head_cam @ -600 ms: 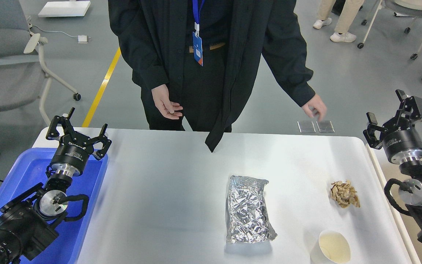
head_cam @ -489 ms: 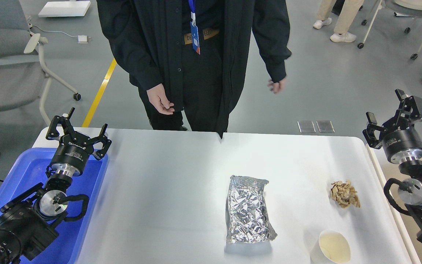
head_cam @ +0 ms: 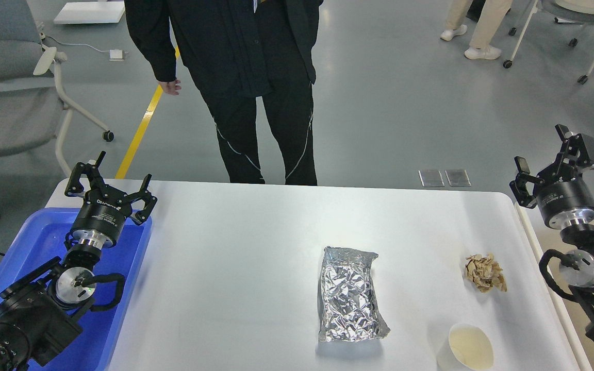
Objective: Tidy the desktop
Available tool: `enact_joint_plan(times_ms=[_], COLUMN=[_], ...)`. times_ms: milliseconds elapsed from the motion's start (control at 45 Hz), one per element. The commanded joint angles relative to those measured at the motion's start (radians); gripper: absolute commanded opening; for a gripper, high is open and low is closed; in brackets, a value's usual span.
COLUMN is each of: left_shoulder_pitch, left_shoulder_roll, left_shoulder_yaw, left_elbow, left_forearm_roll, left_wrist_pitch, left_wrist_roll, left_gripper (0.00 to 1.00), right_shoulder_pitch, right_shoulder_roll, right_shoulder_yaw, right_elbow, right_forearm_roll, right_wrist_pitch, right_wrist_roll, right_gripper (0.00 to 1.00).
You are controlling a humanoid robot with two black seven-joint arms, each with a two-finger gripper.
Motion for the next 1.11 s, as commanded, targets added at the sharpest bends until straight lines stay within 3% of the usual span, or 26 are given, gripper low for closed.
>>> enact_joint_plan(times_ms=[0,1089], left_shoulder_pitch=[0.0,0.0], left_shoulder_roll=[0.0,0.0], left_shoulder_yaw=[-0.001,0.001], left_elbow=[0.0,0.0], left_forearm_roll=[0.0,0.0], left_wrist_pitch=[0.0,0.0], left_wrist_roll=[0.0,0.0], left_gripper=[1.0,1.0], right_shoulder_pitch=[0.004,0.066], right_shoulder_roll=[-0.003,-0.01], right_shoulder_yaw=[0.001,0.0], right_elbow=[0.0,0.0], right_forearm_roll=[0.0,0.006], right_wrist_pitch=[0.001,0.021], right_wrist_roll=[0.001,-0.002], right_gripper=[1.0,1.0])
